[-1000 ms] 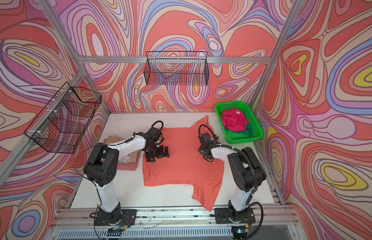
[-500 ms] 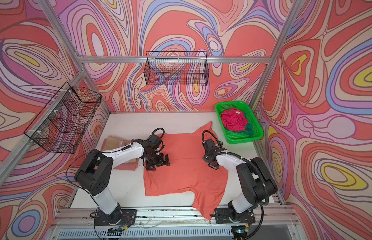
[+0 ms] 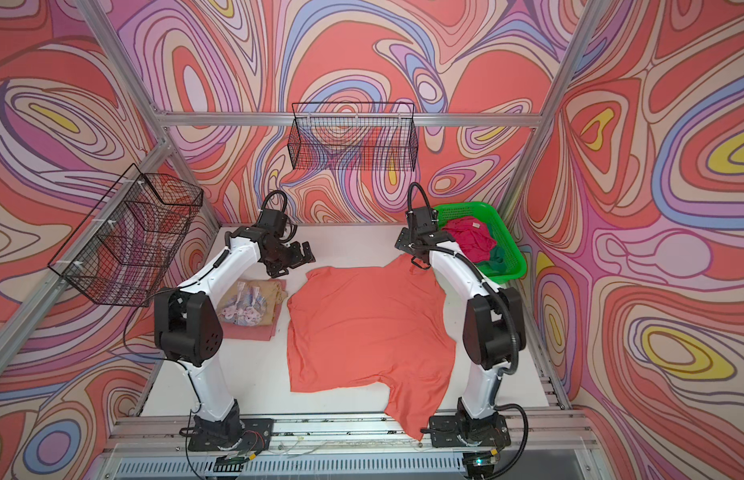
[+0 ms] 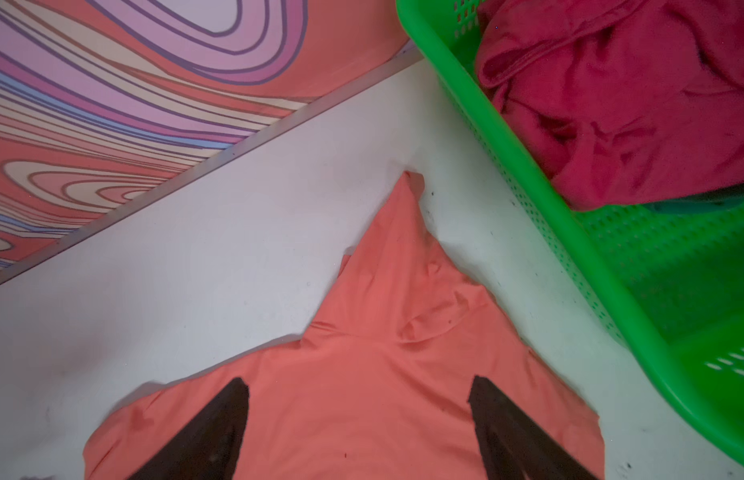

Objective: Fold and stack the t-shirts

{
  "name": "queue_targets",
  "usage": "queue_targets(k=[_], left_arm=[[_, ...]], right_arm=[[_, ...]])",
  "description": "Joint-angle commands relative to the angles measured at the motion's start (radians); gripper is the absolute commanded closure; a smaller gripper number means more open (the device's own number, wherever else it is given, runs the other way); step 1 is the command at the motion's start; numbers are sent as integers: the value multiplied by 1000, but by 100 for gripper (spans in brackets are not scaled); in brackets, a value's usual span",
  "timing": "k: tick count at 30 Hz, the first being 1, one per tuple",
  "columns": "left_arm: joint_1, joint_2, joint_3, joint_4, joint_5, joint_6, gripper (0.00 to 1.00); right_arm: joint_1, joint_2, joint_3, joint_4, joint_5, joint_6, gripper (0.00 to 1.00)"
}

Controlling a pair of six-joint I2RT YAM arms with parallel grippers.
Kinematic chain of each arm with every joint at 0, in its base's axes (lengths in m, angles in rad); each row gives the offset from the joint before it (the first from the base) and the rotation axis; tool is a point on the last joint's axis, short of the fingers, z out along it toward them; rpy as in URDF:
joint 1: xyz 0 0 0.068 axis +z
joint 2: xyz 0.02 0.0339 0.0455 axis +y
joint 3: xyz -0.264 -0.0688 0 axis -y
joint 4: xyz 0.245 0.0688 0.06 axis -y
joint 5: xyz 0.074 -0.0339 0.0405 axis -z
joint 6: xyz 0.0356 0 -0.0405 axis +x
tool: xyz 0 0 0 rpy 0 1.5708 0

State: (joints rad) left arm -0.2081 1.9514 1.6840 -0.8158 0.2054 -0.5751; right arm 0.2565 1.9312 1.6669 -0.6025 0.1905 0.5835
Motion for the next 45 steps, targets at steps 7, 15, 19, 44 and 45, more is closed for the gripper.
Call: queue_targets(k=[7,15,19,44,45], left_arm=[[1,295,266,-138,-99,63,5],[1,419,349,-150,-60,72,21],[1,433,352,-121,-4,57,36],[0,402,452,-149,-97,129,100],[-3,400,460,-156,-116,141,100]], right_arm=[[-55,201,175,-72,-79,-90,11],[-55,229,166,-39,-114,-104,11],[-55,235,168,-33,-114,-103,11],[-109,314,254,-27,-91,-128,8],[-111,324,272,-25,-82,-132,8]])
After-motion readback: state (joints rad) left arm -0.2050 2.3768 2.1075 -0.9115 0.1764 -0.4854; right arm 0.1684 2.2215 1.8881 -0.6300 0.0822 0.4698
